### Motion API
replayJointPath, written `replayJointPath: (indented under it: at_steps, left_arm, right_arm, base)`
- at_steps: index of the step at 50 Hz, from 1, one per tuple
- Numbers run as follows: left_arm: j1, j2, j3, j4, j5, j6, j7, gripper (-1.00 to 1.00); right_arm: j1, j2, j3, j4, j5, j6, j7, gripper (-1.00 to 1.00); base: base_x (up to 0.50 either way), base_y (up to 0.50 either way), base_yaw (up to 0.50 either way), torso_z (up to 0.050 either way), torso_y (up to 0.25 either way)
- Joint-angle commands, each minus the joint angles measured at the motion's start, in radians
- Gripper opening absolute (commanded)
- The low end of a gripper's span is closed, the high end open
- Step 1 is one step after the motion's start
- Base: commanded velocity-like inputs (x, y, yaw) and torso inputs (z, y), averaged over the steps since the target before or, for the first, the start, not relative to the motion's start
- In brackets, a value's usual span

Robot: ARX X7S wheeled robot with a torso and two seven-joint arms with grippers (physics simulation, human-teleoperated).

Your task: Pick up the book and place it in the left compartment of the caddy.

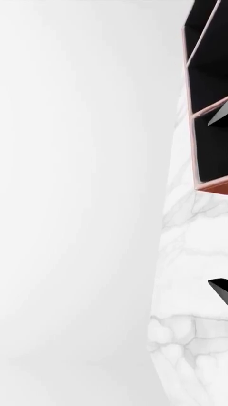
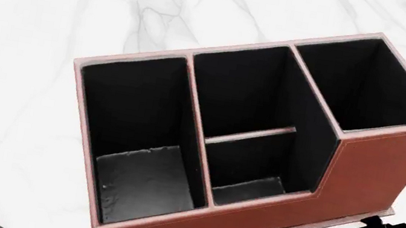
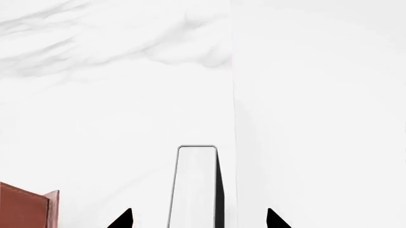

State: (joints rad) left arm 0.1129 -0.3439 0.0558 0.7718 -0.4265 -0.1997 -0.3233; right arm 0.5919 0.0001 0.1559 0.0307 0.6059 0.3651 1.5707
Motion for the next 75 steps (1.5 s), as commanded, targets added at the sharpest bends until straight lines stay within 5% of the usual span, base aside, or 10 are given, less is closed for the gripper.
replayJointPath:
  at_steps: [1, 25, 26, 52, 70, 75]
  left_arm:
    - [-0.002, -0.003, 0.003, -0.005, -0.002, 0.006, -0.001, 1.00]
    - [0.004, -0.015, 0.002, 0.008, -0.014, 0.010, -0.010, 1.00]
    - [0.005, -0.014, 0.003, 0.003, -0.013, 0.015, -0.008, 1.00]
    - [0.002, -0.024, 0.003, 0.007, -0.024, 0.015, -0.020, 1.00]
    - [0.001, -0.031, 0.008, 0.007, -0.031, 0.016, -0.024, 1.00]
    - [0.001, -0.032, 0.009, 0.003, -0.033, 0.021, -0.023, 1.00]
  right_arm:
    - [-0.007, 0.000, -0.026, 0.047, 0.029, -0.046, 0.000, 1.00]
    - [-0.029, 0.000, -0.100, 0.128, 0.108, -0.136, 0.000, 1.00]
    - [-0.031, 0.000, -0.104, 0.135, 0.115, -0.148, 0.000, -1.00]
    - [-0.053, 0.000, -0.172, 0.050, 0.095, -0.257, 0.000, -1.00]
    - [-0.037, 0.000, -0.155, -0.305, -0.059, -0.027, 0.000, -1.00]
    - [-0.007, 0.000, -0.183, -0.417, -0.188, 0.147, 0.000, -1.00]
  base:
    - [0.00, 0.00, 0.00, 0.000, 0.000]
    - [0.00, 0.00, 0.00, 0.000, 0.000]
    - [0.00, 0.00, 0.00, 0.000, 0.000]
    - [0.00, 0.00, 0.00, 0.000, 0.000]
    - [0.00, 0.00, 0.00, 0.000, 0.000]
    - [0.00, 0.00, 0.00, 0.000, 0.000]
